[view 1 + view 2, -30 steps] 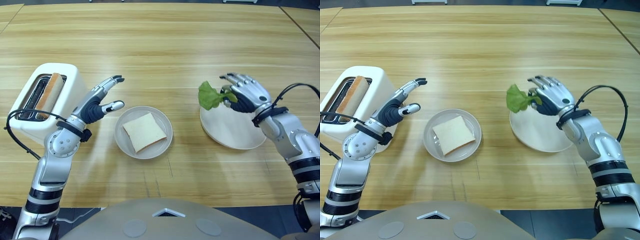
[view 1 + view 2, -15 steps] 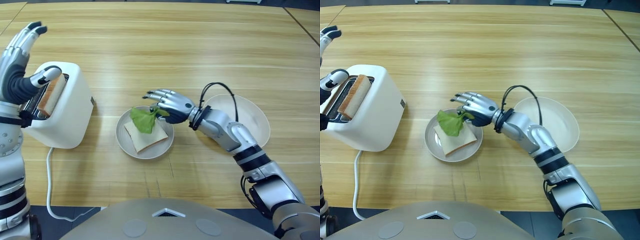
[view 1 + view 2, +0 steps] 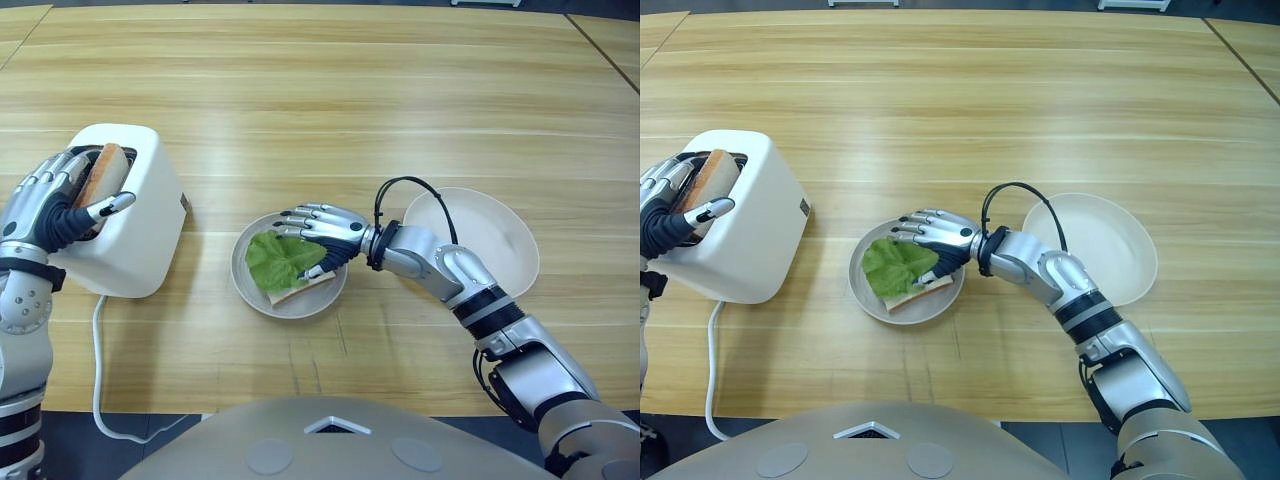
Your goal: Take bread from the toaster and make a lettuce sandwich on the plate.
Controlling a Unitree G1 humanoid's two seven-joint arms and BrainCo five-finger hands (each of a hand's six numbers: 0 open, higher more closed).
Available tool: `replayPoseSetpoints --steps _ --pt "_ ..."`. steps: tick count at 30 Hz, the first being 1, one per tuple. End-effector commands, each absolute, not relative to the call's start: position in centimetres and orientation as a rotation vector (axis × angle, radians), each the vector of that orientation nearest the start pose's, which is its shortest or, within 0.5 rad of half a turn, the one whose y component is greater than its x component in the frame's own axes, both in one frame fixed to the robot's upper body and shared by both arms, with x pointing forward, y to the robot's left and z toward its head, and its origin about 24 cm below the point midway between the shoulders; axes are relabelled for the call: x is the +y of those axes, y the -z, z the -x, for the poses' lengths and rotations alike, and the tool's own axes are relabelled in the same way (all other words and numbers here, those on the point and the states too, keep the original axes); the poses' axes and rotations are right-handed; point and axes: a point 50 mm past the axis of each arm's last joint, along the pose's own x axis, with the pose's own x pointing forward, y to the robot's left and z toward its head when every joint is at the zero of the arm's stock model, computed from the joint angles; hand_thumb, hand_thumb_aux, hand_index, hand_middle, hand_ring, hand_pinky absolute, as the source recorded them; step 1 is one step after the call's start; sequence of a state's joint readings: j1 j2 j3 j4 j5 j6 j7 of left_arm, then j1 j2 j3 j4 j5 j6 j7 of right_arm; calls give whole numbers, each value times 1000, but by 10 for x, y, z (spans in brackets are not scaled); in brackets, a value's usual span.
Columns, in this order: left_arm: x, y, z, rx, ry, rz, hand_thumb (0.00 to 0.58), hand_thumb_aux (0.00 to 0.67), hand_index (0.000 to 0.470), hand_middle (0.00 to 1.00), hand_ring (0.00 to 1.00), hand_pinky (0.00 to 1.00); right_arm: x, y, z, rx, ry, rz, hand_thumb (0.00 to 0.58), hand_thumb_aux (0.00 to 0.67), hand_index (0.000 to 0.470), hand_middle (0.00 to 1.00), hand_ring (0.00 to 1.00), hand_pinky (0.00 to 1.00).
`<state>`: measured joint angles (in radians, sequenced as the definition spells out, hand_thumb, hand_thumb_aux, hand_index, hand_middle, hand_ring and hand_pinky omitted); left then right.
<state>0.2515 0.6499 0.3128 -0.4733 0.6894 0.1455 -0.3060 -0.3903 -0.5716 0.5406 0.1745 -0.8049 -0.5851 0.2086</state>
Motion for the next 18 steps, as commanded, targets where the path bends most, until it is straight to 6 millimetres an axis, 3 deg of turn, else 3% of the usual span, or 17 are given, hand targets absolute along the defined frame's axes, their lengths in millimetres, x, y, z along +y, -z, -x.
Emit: replayPoseSetpoints --steps 1,7,10,11,12,18 --pt "291 -148 -198 157 -108 -1514 0 0 0 0 0 0 -101 -76 -263 -619 -1009 1441 0 0 0 0 0 0" --pt "294 -161 -198 145 -193 -1608 0 0 0 0 0 0 -98 -82 -257 -645 -1004 1421 0 0 0 0 0 0" --pt "290 -156 -201 154 -131 -1590 0 0 0 0 0 0 -98 -84 -257 -645 -996 1416 0 0 0 0 0 0" --pt "288 -153 -201 160 -97 -1583 505 428 300 0 0 0 -98 -84 -257 -644 -993 1415 0 0 0 0 0 0" --pt "285 -150 -202 159 -70 -1580 580 670 470 0 0 0 -98 -85 -257 -643 -988 1415 0 0 0 0 0 0" --pt "269 -130 -202 161 120 -1514 580 670 470 0 0 0 -99 -86 -258 -640 -966 1412 0 0 0 0 0 0"
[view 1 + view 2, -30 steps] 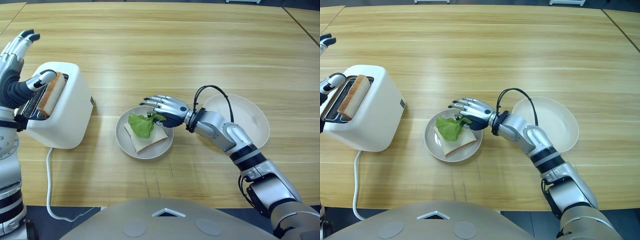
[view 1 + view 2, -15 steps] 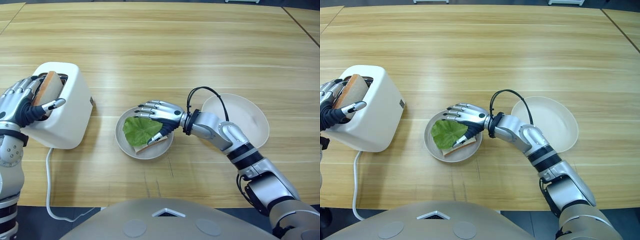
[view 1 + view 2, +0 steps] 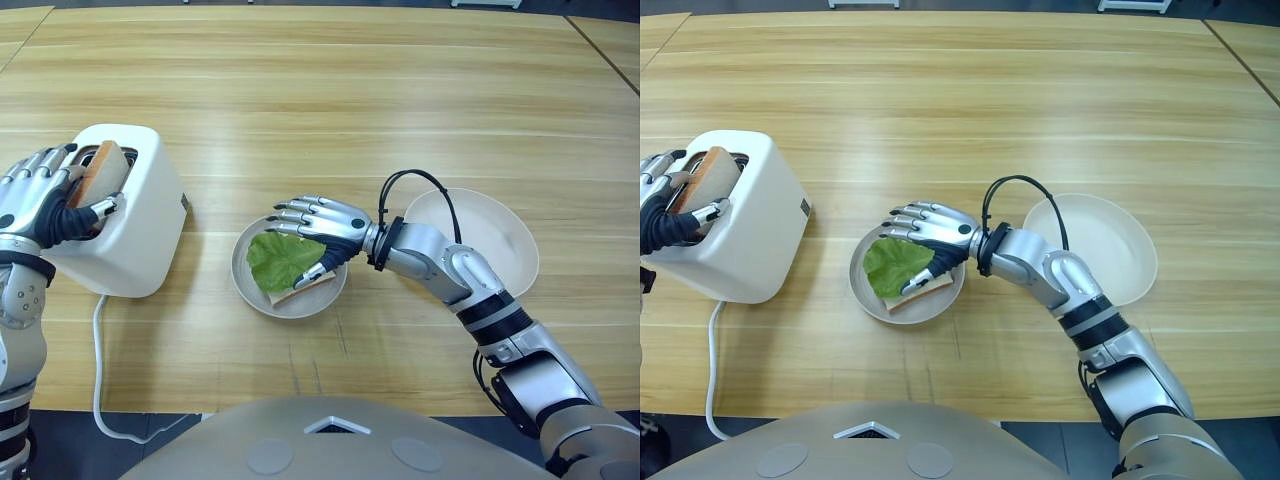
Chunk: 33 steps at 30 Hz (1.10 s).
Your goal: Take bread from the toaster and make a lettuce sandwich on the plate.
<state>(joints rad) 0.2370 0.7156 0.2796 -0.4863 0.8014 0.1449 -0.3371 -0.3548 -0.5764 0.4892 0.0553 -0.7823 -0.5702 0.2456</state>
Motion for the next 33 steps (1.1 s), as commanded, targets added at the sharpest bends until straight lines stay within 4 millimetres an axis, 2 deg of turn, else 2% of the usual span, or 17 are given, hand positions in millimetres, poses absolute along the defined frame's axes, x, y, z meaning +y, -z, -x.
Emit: replayPoseSetpoints --steps 1,4,12,17,21,24,28,30,33 --pt "268 -129 -202 159 131 -1505 580 670 470 0 0 0 -99 -86 -259 -639 -964 1412 0 0 0 0 0 0" --pt "267 -135 -204 112 98 -1489 580 670 470 0 0 0 -100 -86 -259 -635 -956 1409 0 0 0 0 0 0" --pt "264 -183 -209 -187 -128 -1397 580 670 470 0 0 0 -103 -98 -261 -658 -901 1410 0 0 0 0 0 0" --pt "259 -214 -205 -378 -245 -1379 580 670 470 0 0 0 -119 -111 -264 -647 -820 1429 0 0 0 0 0 0" --pt "252 -229 -204 -475 -247 -1308 580 670 470 0 0 0 -146 -123 -269 -584 -707 1421 0 0 0 0 0 0" --pt "241 -232 -207 -517 -164 -1138 580 670 470 0 0 0 -180 -133 -277 -516 -567 1474 0 0 0 0 0 0" --pt "227 -232 -212 -538 -27 -926 580 670 470 0 0 0 -208 -139 -279 -460 -465 1508 0 0 0 0 0 0" --pt "214 -221 -219 -491 108 -835 580 670 470 0 0 0 -220 -142 -278 -434 -426 1523 0 0 0 0 0 0" --pt "188 -190 -230 -385 337 -764 580 670 470 0 0 0 -239 -151 -277 -403 -338 1559 0 0 0 0 0 0"
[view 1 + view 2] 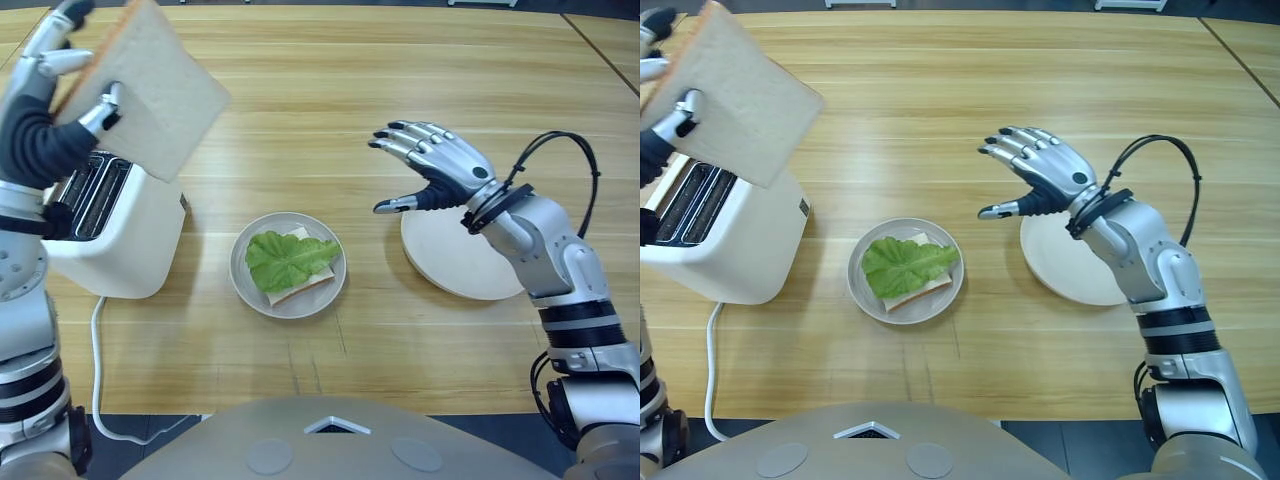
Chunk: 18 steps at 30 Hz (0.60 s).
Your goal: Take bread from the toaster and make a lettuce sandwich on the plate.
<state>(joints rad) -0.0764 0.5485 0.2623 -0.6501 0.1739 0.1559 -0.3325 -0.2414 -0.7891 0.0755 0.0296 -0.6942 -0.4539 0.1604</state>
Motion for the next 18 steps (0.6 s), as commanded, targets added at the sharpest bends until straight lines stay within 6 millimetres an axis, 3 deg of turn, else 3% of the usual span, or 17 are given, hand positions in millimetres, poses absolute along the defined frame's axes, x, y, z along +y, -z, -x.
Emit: replayPoseSetpoints --steps 1,4,8,14,18 --pt "180 -176 -234 -344 407 -751 580 670 470 0 0 0 -244 -156 -278 -404 -293 1573 0 0 0 0 0 0" --pt "158 -138 -240 -227 585 -692 580 670 470 0 0 0 -247 -159 -282 -400 -237 1609 0 0 0 0 0 0" --pt "138 -111 -240 -142 732 -604 580 670 470 0 0 0 -239 -150 -283 -403 -257 1582 0 0 0 0 0 0" --pt "127 -78 -246 -36 817 -587 580 670 470 0 0 0 -230 -143 -289 -419 -278 1565 0 0 0 0 0 0" --pt "128 -61 -255 4 809 -663 580 670 470 0 0 0 -225 -136 -288 -418 -303 1549 0 0 0 0 0 0"
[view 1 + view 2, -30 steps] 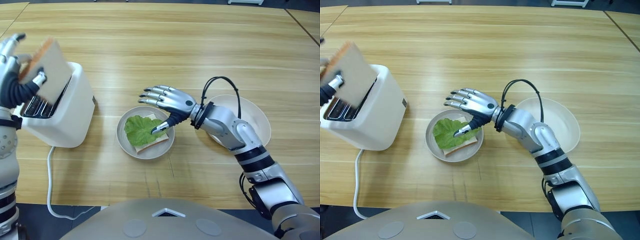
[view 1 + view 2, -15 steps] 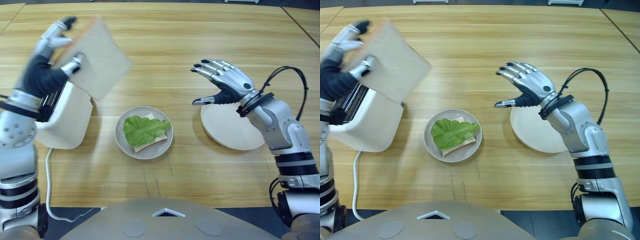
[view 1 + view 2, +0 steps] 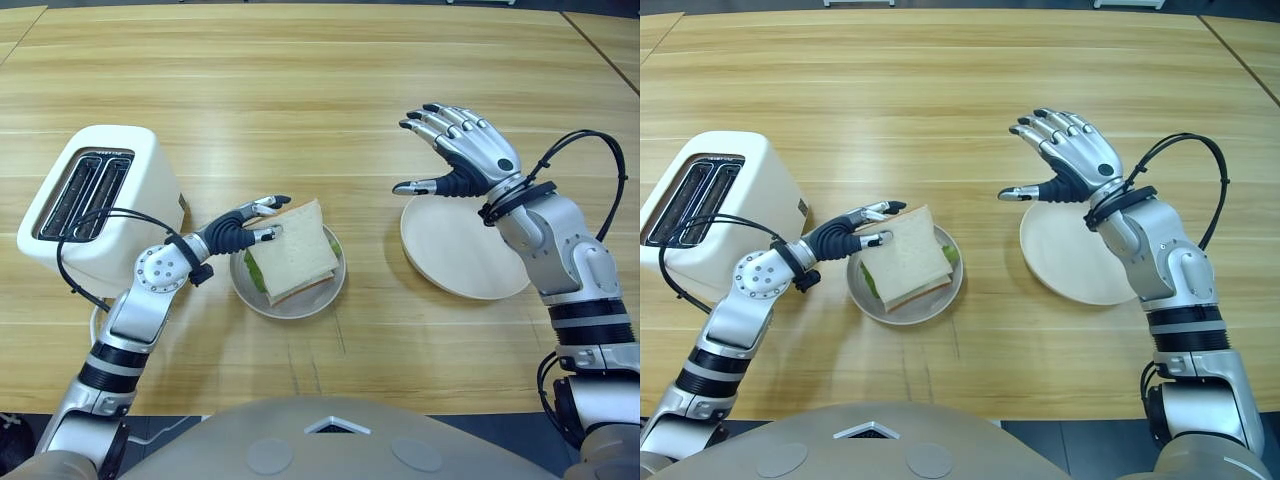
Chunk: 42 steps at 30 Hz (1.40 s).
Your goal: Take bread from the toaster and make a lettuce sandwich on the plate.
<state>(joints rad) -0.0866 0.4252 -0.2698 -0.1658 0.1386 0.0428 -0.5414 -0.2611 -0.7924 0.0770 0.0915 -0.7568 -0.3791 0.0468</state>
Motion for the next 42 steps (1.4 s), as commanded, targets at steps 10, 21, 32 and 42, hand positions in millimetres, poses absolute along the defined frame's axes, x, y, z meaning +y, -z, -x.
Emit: replayPoseSetpoints --steps 10,21,32,42 --pt "132 -76 -264 -110 669 -765 0 0 0 0 0 0 -218 -130 -285 -422 -355 1540 0 0 0 0 0 0" --pt "165 -169 -186 -379 642 -598 580 670 470 302 302 302 -202 -109 -248 -350 -735 1285 438 339 238 0 0 0" --pt "180 -69 -111 158 1156 -572 580 670 470 1000 1000 1000 -182 -63 -170 -7 -1309 896 580 670 470 1000 1000 1000" --pt "169 3 -149 330 1128 -656 580 670 470 1000 1000 1000 -157 -22 -173 27 -1352 984 580 670 470 1000 1000 1000"
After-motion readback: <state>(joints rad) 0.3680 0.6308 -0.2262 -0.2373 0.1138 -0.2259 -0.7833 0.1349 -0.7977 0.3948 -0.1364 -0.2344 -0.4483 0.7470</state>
